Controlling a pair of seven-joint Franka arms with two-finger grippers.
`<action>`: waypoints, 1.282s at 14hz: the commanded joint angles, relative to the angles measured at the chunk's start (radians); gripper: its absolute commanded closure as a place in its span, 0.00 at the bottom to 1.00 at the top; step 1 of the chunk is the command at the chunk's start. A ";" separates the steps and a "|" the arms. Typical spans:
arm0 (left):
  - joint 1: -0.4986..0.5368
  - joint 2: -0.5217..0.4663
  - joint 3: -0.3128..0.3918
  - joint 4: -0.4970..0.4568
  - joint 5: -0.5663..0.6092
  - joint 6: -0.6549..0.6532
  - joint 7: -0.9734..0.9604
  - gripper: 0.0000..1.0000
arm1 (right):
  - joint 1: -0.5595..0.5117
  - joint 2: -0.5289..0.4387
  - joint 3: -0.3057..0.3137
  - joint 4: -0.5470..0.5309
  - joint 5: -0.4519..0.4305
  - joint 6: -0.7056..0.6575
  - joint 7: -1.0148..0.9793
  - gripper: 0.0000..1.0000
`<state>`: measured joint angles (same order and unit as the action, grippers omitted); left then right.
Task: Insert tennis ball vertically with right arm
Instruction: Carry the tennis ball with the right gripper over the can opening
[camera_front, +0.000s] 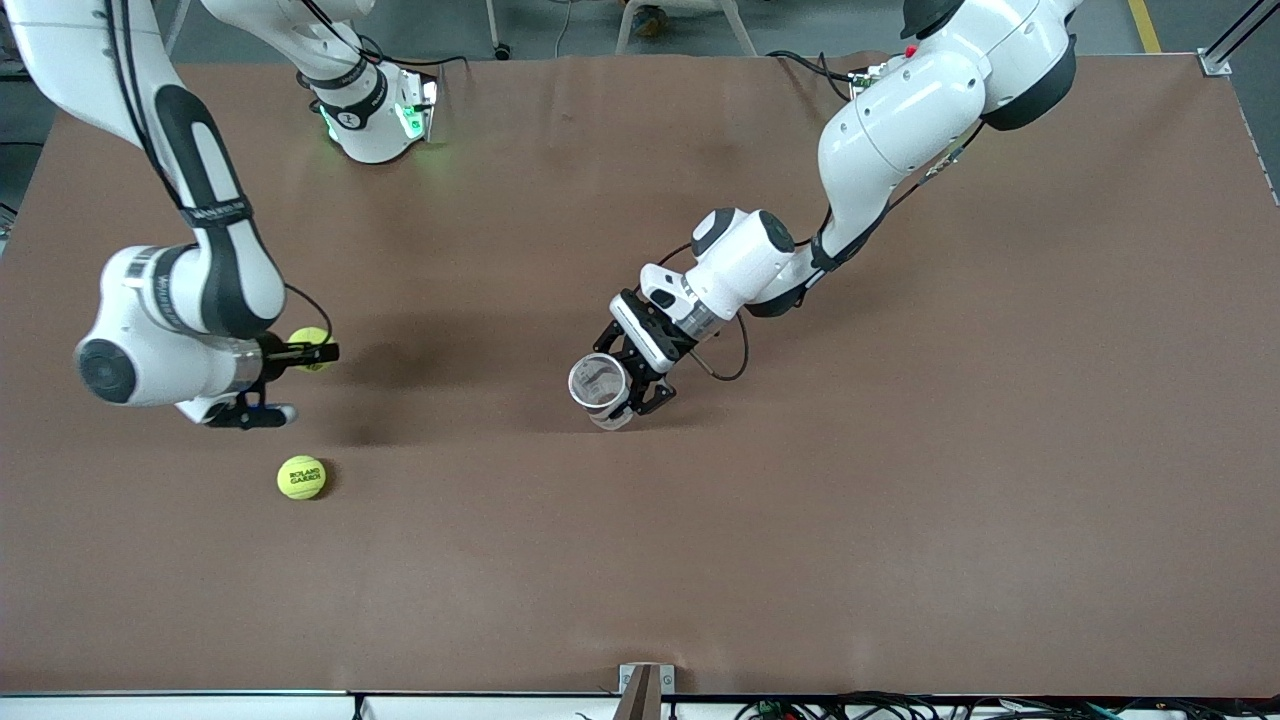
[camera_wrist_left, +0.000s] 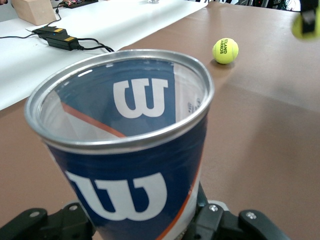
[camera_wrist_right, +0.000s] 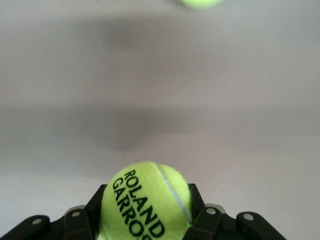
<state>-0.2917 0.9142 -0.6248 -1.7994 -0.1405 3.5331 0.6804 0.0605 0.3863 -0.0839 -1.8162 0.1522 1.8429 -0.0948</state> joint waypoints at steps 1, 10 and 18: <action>-0.003 0.006 -0.006 0.003 -0.004 0.018 -0.001 0.27 | 0.016 0.002 0.001 0.142 0.122 -0.059 -0.006 0.83; 0.000 0.009 -0.003 0.005 -0.002 0.018 0.010 0.25 | 0.251 0.080 0.004 0.202 0.656 0.189 -0.008 0.86; -0.001 0.009 -0.003 0.005 -0.004 0.018 0.010 0.24 | 0.407 0.134 0.001 0.308 0.845 0.269 0.190 0.90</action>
<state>-0.2906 0.9187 -0.6231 -1.7991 -0.1405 3.5331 0.6806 0.4142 0.5031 -0.0724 -1.5317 0.9784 2.0835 0.0436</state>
